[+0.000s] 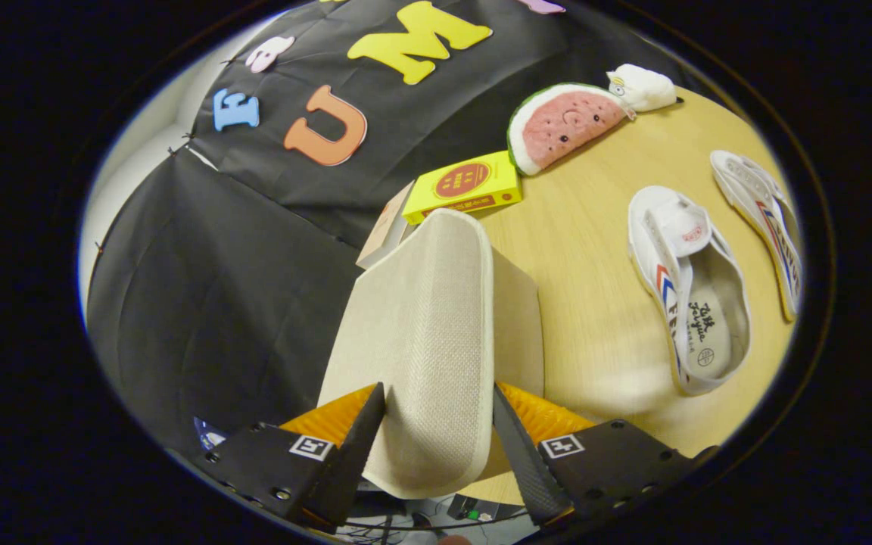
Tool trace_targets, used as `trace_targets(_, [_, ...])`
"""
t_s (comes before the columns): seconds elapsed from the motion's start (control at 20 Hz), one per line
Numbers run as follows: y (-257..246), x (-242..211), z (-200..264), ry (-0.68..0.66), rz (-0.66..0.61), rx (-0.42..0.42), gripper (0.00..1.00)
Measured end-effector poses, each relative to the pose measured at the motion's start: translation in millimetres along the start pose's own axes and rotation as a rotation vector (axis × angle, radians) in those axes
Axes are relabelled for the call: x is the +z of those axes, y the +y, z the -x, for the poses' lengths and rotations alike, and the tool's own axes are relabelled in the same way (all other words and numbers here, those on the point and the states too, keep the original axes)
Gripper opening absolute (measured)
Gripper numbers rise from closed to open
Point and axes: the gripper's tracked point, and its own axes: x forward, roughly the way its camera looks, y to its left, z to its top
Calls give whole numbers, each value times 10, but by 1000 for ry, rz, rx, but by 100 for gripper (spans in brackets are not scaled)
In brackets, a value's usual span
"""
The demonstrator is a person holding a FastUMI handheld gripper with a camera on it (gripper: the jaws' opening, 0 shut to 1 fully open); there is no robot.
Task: Open the storage box then place both shoes into the box .Put the left shoe in first, then the right shoe, with the right side of both shoes facing outward in a uniform manner.
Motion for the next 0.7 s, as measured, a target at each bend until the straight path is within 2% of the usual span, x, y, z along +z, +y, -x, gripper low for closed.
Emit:
trace_targets(0.1, [14, 61, 72, -19, -16, -10, 82])
trace_targets(0.15, [-4, 95, 98, -23, -24, -18, 74])
trace_targets(0.5, [49, 102, 222, -7, -55, -24, 50])
trace_targets(0.7, [225, 176, 327, -18, -1, 10, 50])
